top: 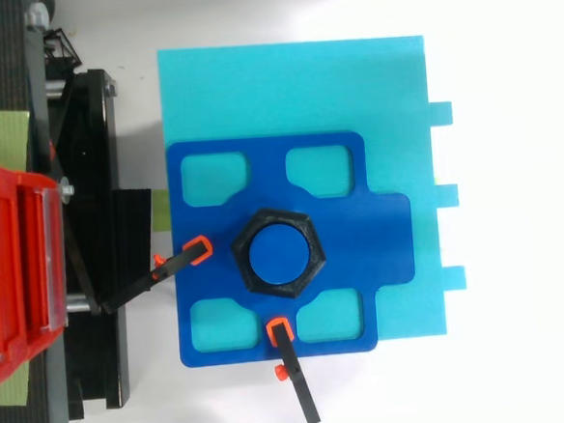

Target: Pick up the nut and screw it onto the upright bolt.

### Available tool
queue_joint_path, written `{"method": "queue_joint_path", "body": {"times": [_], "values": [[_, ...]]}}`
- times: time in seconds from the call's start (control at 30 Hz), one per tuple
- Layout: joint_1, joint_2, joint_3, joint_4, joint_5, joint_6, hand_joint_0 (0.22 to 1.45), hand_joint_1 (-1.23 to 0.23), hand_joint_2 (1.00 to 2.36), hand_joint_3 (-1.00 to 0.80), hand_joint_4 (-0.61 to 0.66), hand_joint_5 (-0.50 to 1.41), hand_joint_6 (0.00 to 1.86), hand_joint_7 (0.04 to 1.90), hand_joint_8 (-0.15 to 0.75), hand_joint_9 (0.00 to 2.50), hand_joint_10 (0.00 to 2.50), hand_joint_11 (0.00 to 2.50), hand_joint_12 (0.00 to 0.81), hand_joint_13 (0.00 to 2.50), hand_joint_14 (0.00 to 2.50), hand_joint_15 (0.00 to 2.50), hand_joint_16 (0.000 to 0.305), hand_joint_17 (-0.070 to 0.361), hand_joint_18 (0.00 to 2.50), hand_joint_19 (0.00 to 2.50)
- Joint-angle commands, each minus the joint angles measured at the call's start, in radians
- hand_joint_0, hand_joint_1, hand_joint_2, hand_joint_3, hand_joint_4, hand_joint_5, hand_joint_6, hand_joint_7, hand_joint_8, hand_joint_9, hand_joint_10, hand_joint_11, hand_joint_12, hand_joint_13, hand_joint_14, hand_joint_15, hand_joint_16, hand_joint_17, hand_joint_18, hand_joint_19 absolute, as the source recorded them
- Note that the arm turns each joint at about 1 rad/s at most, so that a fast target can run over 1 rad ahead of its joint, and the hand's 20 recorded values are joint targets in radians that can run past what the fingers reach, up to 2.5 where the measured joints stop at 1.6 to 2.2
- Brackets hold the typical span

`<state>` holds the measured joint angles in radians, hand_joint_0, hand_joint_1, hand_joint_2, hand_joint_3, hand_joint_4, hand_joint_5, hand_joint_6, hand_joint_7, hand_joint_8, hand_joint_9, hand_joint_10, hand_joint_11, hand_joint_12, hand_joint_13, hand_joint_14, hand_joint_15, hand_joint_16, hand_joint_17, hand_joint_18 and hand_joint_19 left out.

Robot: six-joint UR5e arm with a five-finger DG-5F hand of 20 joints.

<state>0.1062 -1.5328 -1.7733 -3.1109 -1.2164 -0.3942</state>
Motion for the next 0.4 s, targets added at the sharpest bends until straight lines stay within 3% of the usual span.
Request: {"method": "queue_joint_path", "body": {"times": [0.0, 0.37], "values": [[0.0, 0.0, 0.0, 0.0, 0.0, 0.0, 0.5, -0.32, 1.0, -0.5, 0.05, -0.27, 0.5, 0.6, 0.173, 0.0, 0.0, 0.0, 0.317, 0.0, 0.0, 0.0, 0.046, 0.103, 0.0, 0.0], [0.0, 0.0, 0.0, 0.0, 0.002, 0.0, 0.5, -0.33, 1.0, -0.5, 0.06, -0.27, 0.5, 0.62, 0.179, 0.0, 0.0, 0.0, 0.319, 0.0, 0.0, 0.0, 0.046, 0.103, 0.0, 0.0]]}}
